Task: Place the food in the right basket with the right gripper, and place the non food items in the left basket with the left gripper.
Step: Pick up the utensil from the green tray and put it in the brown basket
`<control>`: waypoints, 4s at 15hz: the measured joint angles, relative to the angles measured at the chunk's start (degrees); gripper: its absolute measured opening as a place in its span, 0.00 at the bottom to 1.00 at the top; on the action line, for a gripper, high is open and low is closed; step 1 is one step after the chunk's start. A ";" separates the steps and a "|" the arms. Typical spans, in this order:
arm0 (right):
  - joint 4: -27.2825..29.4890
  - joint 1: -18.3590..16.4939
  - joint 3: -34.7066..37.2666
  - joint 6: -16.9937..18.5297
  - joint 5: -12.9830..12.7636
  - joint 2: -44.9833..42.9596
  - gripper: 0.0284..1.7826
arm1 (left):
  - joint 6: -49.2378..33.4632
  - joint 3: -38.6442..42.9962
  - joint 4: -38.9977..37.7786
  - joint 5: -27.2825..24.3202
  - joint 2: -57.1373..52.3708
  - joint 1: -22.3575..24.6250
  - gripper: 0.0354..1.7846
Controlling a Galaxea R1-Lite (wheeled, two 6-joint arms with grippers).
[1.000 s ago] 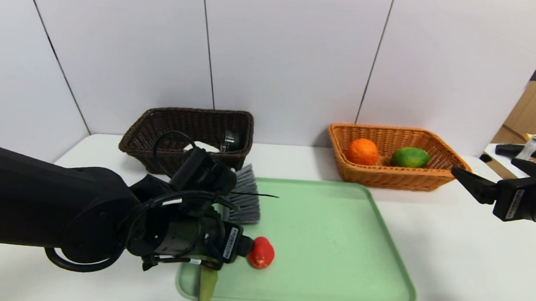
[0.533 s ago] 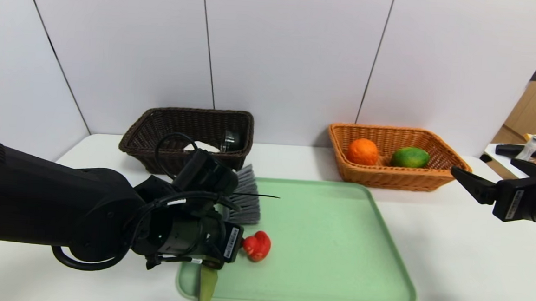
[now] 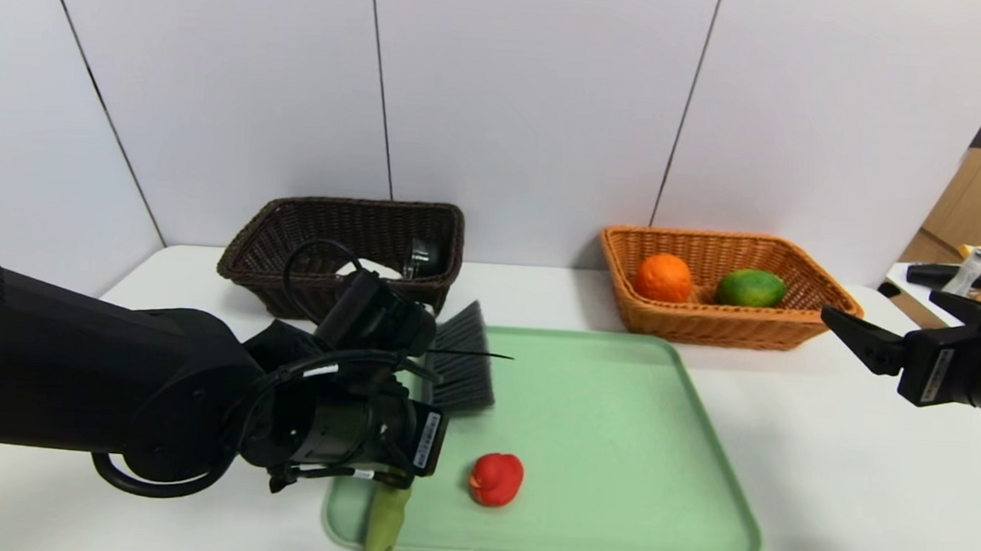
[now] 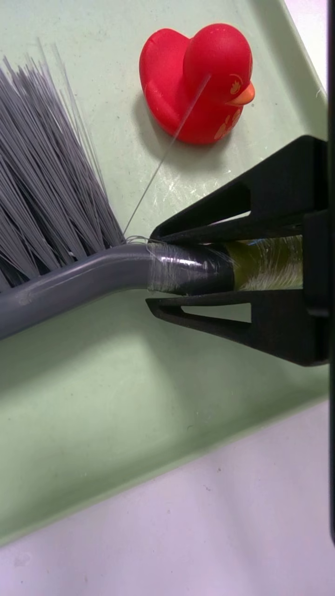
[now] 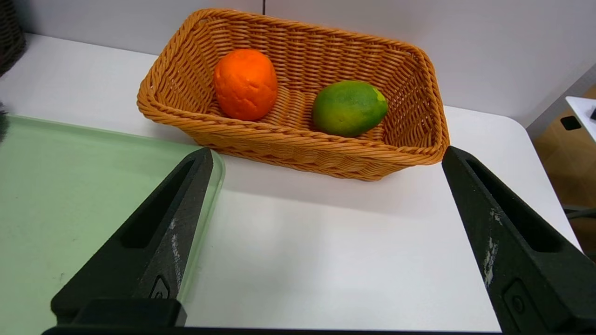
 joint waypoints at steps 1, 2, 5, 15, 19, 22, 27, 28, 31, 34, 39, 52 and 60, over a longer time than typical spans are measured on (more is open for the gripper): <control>0.00 0.00 0.02 0.02 0.02 0.07 0.95 | 0.00 0.04 -0.11 0.02 -0.16 0.00 0.17; 0.00 0.00 0.06 0.00 -0.02 0.13 0.95 | 0.15 0.13 -0.46 -0.09 -0.46 -0.02 0.17; -0.02 -0.02 0.12 0.02 -0.02 0.40 0.95 | 1.66 0.17 -1.56 -0.28 -2.61 -0.49 0.16; 0.00 0.00 0.17 0.09 -0.02 1.38 0.95 | 17.51 0.17 -1.80 -0.85 -16.25 -2.91 0.01; 0.00 0.13 0.17 0.06 -0.02 1.51 0.95 | 17.76 0.33 -1.78 -0.69 -17.49 -2.93 0.01; -0.02 0.16 0.28 0.06 -0.02 1.54 0.95 | 17.46 1.24 -1.72 -0.56 -17.49 -2.93 0.10; 0.00 0.22 0.76 0.05 0.02 1.65 0.95 | 14.17 2.43 -1.78 -0.72 -17.64 -3.15 0.51; 0.00 0.24 0.80 0.06 -0.02 1.65 0.95 | 12.74 2.40 -1.44 -0.78 -17.53 -3.47 0.56; 0.02 0.24 1.16 0.05 -0.02 1.60 0.95 | 9.16 1.82 2.02 -0.94 -16.48 -4.49 0.69; -0.02 0.24 1.38 0.00 -0.05 1.62 0.95 | 9.20 -0.79 9.70 -0.91 -15.63 -5.23 0.77; 0.00 0.24 2.10 0.02 -0.02 1.65 0.95 | 9.05 -9.97 24.60 -1.05 -10.96 -6.62 0.86; -0.13 0.24 2.10 0.09 0.83 1.97 0.95 | 6.73 -9.23 20.49 -0.37 0.04 -7.94 0.94; -0.13 0.24 2.18 0.17 0.89 2.08 0.95 | 7.17 -8.57 18.99 -0.11 1.06 -7.88 0.32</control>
